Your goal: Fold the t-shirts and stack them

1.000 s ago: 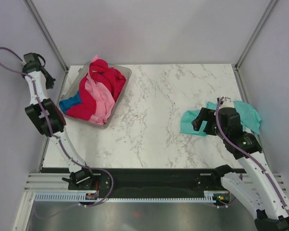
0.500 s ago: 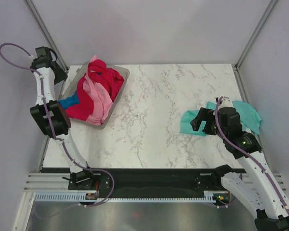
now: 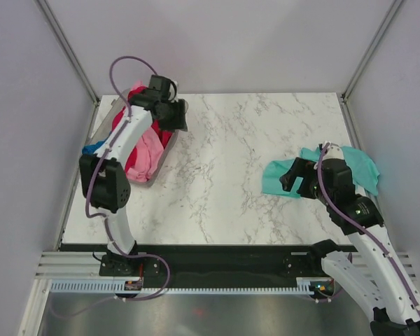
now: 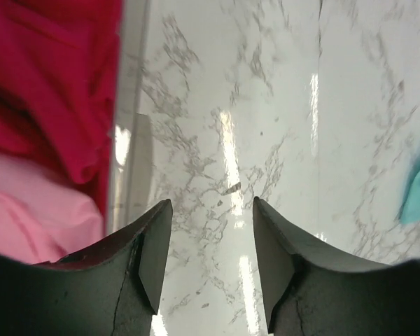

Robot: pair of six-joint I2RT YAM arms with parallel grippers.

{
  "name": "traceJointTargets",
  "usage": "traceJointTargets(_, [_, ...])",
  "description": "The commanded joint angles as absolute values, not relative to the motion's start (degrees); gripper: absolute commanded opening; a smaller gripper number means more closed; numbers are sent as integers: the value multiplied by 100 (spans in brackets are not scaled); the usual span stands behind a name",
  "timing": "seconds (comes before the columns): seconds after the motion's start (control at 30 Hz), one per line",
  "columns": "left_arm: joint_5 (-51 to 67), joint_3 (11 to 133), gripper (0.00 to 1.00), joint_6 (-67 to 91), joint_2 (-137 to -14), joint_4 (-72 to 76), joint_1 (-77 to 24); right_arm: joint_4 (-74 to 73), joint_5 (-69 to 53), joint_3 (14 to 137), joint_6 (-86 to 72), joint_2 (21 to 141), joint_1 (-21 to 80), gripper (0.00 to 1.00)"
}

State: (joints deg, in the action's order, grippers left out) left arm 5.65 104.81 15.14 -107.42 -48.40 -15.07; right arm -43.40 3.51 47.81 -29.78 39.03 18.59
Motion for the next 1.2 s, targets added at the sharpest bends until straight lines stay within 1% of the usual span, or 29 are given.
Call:
traceJointTargets(0.0, [1037,10151,57,924,-11459,-5027,-1968,-4395,483,4966,-3260,3823,1872,98])
traceJointTargets(0.07, [793,10352,57,896,-12039,-5342,-2196,-4403,440,4940,-3357,3788,1872,98])
traceJointTargets(0.17, [20,10923,56,905,-12715,-5852,-2250,-4464,448,4931,-3445,3700,1872,98])
traceJointTargets(0.23, [-403,11431,56,940,-13041,-6107,-2189,-4509,466,4931,-3463,3604,1872,98])
traceJointTargets(0.33, [-887,11951,57,1309,-13403,-6504,-1759,-4631,501,4957,-3489,3516,1872,98])
traceJointTargets(0.43, [-739,12215,58,1617,-13395,-6416,-847,-4755,554,5001,-3498,3507,1872,98])
traceJointTargets(0.5, [-896,12444,59,1705,-13386,-6407,-538,-4825,580,5010,-3498,3516,1872,98])
traceJointTargets(0.57, [-766,12805,59,1749,-13386,-6398,-161,-4834,624,4983,-3507,3542,1872,98])
traceJointTargets(0.6, [-547,12901,59,1766,-13386,-6381,-89,-4834,650,4966,-3516,3568,1872,98])
traceJointTargets(0.67, [-519,13191,62,1819,-13386,-6363,-44,-4756,677,4940,-3577,3656,1872,98])
traceJointTargets(0.73, [-63,13411,63,1811,-13360,-6337,-70,-4659,659,4861,-3682,3761,1872,98])
traceJointTargets(0.77, [-27,13447,66,1811,-13307,-6328,-149,-4554,590,4843,-3726,3788,1872,98])
traceJointTargets(0.8, [261,13447,70,1819,-13237,-6311,-184,-4509,571,4817,-3761,3823,1872,98])
traceJointTargets(0.9, [229,13062,75,1924,-12536,-6013,-395,-4412,632,4825,-3788,4060,1872,98])
traceJointTargets(0.93, [255,12626,75,2003,-12290,-5672,-456,-4412,763,4834,-3762,4104,1872,98])
traceJointTargets(0.97, [307,12378,77,2056,-11669,-5478,-474,-4464,1095,4843,-3692,4148,1863,98])
traceJointTargets(1.0, [403,12088,78,2231,-11341,-5241,-475,-4482,1299,4851,-3648,4235,1872,98])
traceJointTargets(1.03, [430,11441,80,2328,-11007,-5021,-475,-4509,1431,4843,-3604,4280,1881,98])
traceJointTargets(1.07, [405,11104,86,2442,-10221,-4497,-475,-4509,1563,4843,-3569,4324,1881,98])
traceJointTargets(1.1, [256,10779,91,2539,-9882,-4309,-475,-4517,1756,4843,-3603,4455,1890,98])
traceJointTargets(1.13, [98,10071,97,2636,-9479,-4124,-475,-4457,1766,4825,-3638,4526,1898,98])
traceJointTargets(1.17, [44,9663,100,2811,-9135,-3600,-466,-4413,1723,4808,-3673,4622,1925,97])
